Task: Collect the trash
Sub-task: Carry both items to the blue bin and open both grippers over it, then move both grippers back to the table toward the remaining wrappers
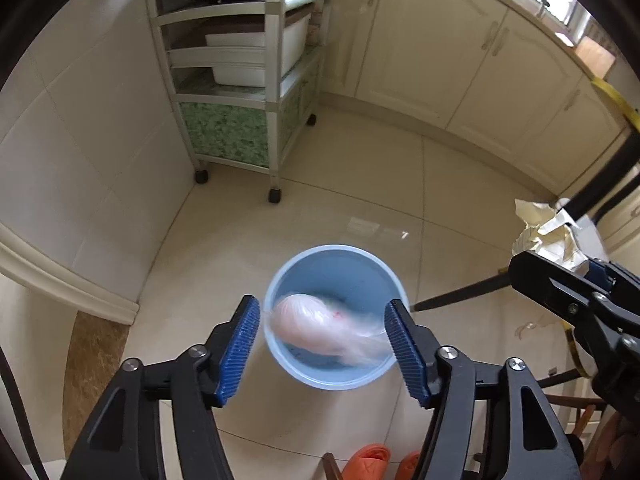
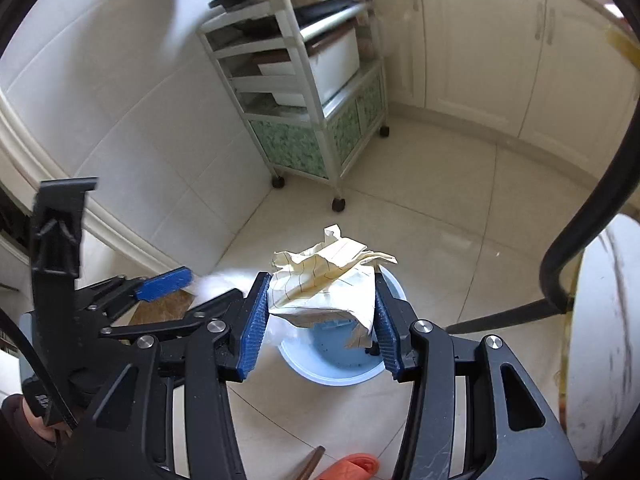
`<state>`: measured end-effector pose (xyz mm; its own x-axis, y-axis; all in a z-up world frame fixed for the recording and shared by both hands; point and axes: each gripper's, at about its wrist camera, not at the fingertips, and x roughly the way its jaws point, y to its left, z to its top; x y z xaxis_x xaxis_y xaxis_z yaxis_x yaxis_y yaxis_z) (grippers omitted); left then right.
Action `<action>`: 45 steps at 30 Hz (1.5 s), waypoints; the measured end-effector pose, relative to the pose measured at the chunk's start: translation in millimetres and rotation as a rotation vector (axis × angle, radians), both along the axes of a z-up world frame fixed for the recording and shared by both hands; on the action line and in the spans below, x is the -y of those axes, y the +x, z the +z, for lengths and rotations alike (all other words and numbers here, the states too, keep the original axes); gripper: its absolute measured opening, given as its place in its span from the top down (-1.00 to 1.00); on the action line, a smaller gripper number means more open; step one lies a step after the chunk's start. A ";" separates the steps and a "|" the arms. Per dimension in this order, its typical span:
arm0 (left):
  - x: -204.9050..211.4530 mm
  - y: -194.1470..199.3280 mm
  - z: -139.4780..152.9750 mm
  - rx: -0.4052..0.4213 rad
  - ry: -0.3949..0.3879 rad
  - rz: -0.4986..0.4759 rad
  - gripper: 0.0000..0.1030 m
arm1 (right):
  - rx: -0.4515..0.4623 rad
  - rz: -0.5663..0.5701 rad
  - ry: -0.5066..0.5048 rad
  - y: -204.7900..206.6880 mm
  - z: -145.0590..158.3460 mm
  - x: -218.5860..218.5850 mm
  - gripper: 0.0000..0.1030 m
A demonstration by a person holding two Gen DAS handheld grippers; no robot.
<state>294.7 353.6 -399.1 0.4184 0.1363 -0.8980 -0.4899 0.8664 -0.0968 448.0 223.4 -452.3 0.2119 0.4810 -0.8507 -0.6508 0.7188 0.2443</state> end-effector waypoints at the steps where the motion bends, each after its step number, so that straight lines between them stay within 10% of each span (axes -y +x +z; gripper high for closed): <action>1: -1.6 -0.8 2.6 0.005 0.004 0.006 -0.27 | -0.007 -0.002 0.006 1.9 -1.8 -0.1 0.11; 9: -5.1 -30.6 35.1 0.047 0.076 0.093 -0.37 | -0.022 0.022 0.031 1.8 -7.1 -15.9 -0.06; 13: 5.1 -50.9 54.4 0.073 0.126 0.107 -0.38 | 0.021 0.015 0.042 -3.2 6.6 -24.8 -0.83; 32: 164.5 -143.4 233.3 0.524 0.411 -0.041 -0.90 | 0.504 -0.183 0.268 -93.8 241.1 111.0 -1.00; 45: 324.0 -156.4 263.8 0.734 0.438 -0.336 -0.99 | 0.742 -0.462 0.247 -126.1 314.3 282.5 -1.00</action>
<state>138.3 29.6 -135.2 0.9424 0.1702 -0.2881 -0.1514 0.9847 0.0867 321.9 -59.1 -138.0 0.8813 0.3624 -0.3032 -0.3622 0.9302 0.0591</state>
